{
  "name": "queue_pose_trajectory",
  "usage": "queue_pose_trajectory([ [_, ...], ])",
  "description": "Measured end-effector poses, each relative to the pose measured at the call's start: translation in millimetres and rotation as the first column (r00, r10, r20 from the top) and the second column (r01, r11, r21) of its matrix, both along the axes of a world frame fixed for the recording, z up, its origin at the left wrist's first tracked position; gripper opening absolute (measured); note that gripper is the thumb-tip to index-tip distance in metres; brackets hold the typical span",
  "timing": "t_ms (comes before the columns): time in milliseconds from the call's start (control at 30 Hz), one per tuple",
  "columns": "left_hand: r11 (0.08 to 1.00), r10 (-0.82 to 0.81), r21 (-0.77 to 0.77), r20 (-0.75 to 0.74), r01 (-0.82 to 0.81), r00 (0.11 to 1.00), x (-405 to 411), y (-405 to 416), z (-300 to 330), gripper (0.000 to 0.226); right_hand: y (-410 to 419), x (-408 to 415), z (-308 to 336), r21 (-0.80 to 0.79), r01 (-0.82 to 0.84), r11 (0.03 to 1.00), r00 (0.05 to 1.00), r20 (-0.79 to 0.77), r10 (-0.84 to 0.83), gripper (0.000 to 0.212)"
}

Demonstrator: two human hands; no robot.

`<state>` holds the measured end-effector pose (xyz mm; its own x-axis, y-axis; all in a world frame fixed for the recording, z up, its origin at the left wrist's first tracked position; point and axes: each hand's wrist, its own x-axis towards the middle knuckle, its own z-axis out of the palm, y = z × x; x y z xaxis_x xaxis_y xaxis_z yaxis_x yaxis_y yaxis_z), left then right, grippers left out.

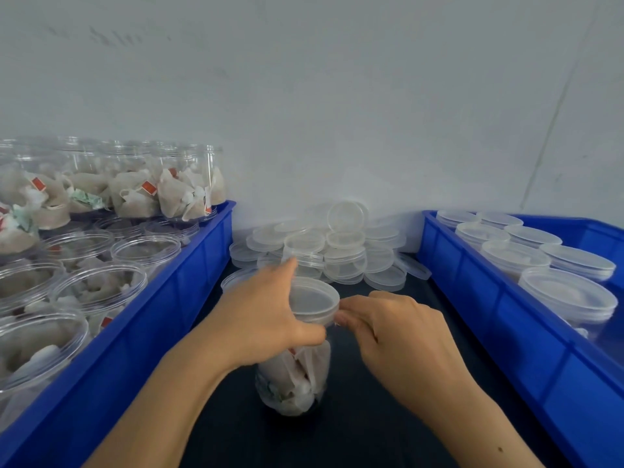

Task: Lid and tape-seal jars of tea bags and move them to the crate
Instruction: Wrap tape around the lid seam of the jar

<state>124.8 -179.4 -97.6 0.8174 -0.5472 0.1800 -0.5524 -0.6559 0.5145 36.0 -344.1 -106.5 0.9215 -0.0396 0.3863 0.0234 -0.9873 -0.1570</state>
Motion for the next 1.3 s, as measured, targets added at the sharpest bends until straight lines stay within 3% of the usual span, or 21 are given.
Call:
queue_pose_trajectory([
  [100, 0.989, 0.062, 0.125, 0.099, -0.074, 0.993, -1.6, -14.7, 1.8, 0.093, 1.0, 1.1, -2.4, -0.026, 0.026, 0.999, 0.999, 0.023, -0.025, 0.036],
  [367, 0.988, 0.04, 0.142, 0.137, -0.06, 0.99, 10.4, -20.6, 1.0, 0.079, -3.1, 5.4, -0.7, 0.063, -0.023, 0.998, 0.996, 0.093, 0.017, 0.011],
  [533, 0.988, 0.035, 0.141, 0.139, -0.055, 0.99, 14.2, -21.6, 0.5, 0.086, -4.8, 5.3, -1.5, 0.093, -0.016, 0.996, 0.996, 0.092, 0.007, 0.011],
  [633, 0.997, 0.058, 0.035, 0.158, -0.064, 0.986, 14.5, -20.7, -8.2, 0.092, -3.3, 4.1, -3.1, 0.117, 0.002, 0.993, 0.996, 0.091, -0.012, 0.01],
  [733, 0.967, 0.093, -0.242, 0.064, -0.075, 0.994, 9.2, -20.3, -21.8, 0.102, -1.6, 4.3, -5.3, 0.131, 0.018, 0.991, 0.995, 0.095, -0.031, 0.011],
  [833, 0.796, 0.165, -0.588, -0.014, -0.141, 0.986, -0.3, -21.3, -40.1, 0.104, -0.3, 5.2, -6.3, 0.127, 0.017, 0.992, 0.995, 0.092, -0.029, 0.013],
  [933, 0.625, 0.141, -0.753, -0.149, -0.205, 0.979, -4.2, -26.9, -53.2, 0.117, 0.1, 5.9, -6.4, 0.13, 0.022, 0.991, 0.994, 0.104, -0.036, 0.015],
  [1000, 0.598, 0.076, -0.771, -0.217, -0.218, 0.973, -2.9, -31.1, -57.6, 0.113, -1.3, 6.1, -6.8, 0.132, 0.043, 0.99, 0.993, 0.106, -0.057, 0.015],
  [1067, 0.651, 0.054, -0.734, -0.209, -0.193, 0.977, 0.6, -33.4, -59.1, 0.095, -2.6, 6.0, -6.7, 0.113, 0.065, 0.991, 0.991, 0.107, -0.077, 0.015],
  [1167, 0.718, 0.115, -0.668, -0.163, -0.196, 0.98, 4.8, -34.3, -55.9, 0.082, 0.3, 5.2, -4.8, 0.074, 0.098, 0.992, 0.984, 0.143, -0.107, 0.014],
  [1300, 0.762, 0.204, -0.604, -0.117, -0.233, 0.972, 3.3, -38.5, -50.0, 0.082, 5.6, 5.8, -3.7, 0.021, 0.185, 0.983, 0.973, 0.136, -0.186, 0.013],
])
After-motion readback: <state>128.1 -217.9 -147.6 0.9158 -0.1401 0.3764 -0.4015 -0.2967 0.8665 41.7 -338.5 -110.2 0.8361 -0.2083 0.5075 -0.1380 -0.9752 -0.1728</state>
